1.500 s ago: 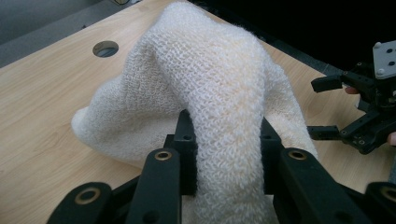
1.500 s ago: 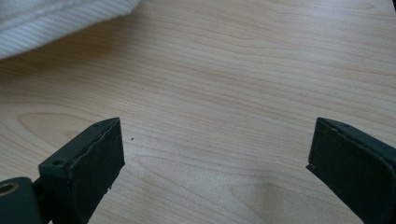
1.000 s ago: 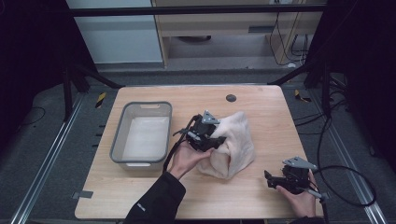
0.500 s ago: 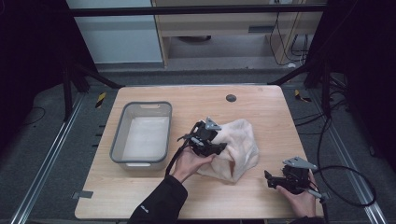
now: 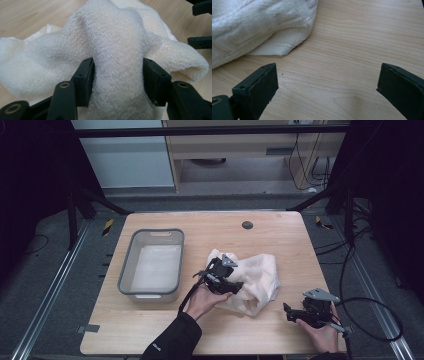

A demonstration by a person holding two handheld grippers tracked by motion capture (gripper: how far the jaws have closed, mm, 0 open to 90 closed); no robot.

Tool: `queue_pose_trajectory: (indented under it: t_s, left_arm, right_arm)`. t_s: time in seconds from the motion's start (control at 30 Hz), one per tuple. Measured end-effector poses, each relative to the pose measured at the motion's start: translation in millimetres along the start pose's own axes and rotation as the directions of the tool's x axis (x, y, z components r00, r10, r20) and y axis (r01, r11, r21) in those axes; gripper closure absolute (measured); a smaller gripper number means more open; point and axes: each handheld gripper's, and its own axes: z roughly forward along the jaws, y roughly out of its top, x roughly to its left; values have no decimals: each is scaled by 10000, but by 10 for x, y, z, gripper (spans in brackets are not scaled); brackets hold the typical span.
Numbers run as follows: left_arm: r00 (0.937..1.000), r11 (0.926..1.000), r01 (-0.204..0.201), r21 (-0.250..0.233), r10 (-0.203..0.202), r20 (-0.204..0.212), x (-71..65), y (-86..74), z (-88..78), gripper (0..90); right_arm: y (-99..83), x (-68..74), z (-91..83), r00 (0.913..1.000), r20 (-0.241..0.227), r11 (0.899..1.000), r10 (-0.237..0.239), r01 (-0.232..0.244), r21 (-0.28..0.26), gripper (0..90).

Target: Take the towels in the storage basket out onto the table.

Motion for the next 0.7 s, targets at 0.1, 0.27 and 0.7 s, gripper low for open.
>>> queue_pose_trajectory:
  t_s: [0.1,0.27,0.7]
  left_arm:
    - [9999,9999,97,140,-99,140,4,-44,40,397]
    - [10000,9996,68,292,-68,7,7,-91,38,276]
    - [9997,9995,239,-192,-238,40,76,-207,-245,216]
  right_arm:
    - [-1,-1,1,10000,-16,10000,-25,26,17,30]
    - [-3,-5,4,10000,-17,10000,-34,34,33,29]
    - [-4,0,3,10000,14,10000,-33,33,36,28]
